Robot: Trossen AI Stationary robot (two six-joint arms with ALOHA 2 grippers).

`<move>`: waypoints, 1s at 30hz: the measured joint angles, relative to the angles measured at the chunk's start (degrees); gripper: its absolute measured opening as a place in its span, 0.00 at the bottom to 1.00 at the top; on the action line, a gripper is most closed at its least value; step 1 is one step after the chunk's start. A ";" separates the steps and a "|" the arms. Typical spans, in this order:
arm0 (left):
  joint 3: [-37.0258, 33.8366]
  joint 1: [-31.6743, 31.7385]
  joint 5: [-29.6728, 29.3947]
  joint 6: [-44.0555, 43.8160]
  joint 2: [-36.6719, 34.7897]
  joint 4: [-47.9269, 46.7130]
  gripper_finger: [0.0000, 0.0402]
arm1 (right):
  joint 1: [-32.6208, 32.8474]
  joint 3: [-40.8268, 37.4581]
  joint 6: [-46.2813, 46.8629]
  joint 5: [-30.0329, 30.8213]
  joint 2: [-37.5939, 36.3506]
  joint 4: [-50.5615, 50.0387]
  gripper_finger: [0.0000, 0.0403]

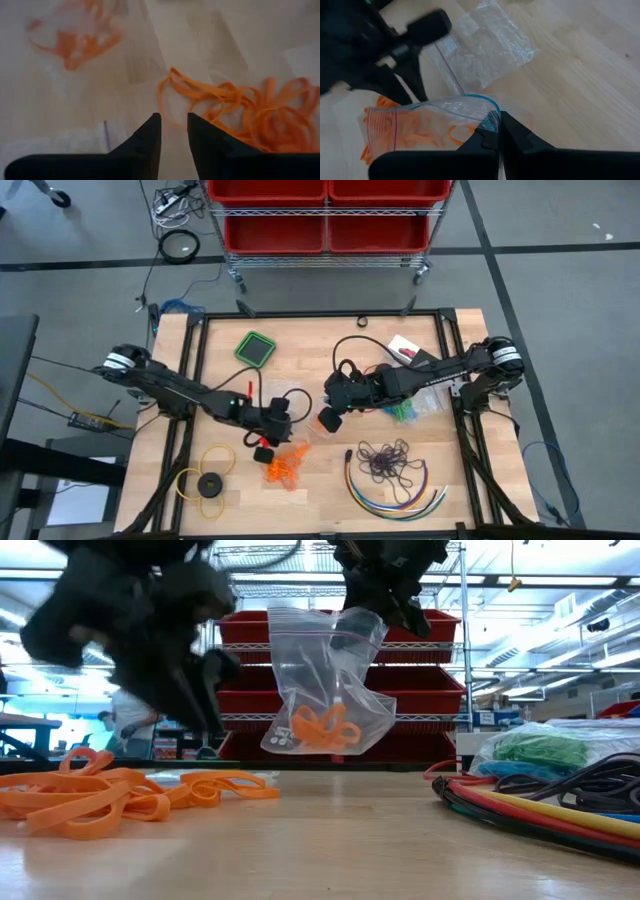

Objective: Sort rubber bands
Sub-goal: Put the orange rubber band into the transparent zip bag

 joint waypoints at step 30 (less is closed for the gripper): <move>2.09 4.00 6.45 2.02 10.06 4.41 0.01 | 0.04 0.00 -0.15 0.00 0.00 -0.13 0.00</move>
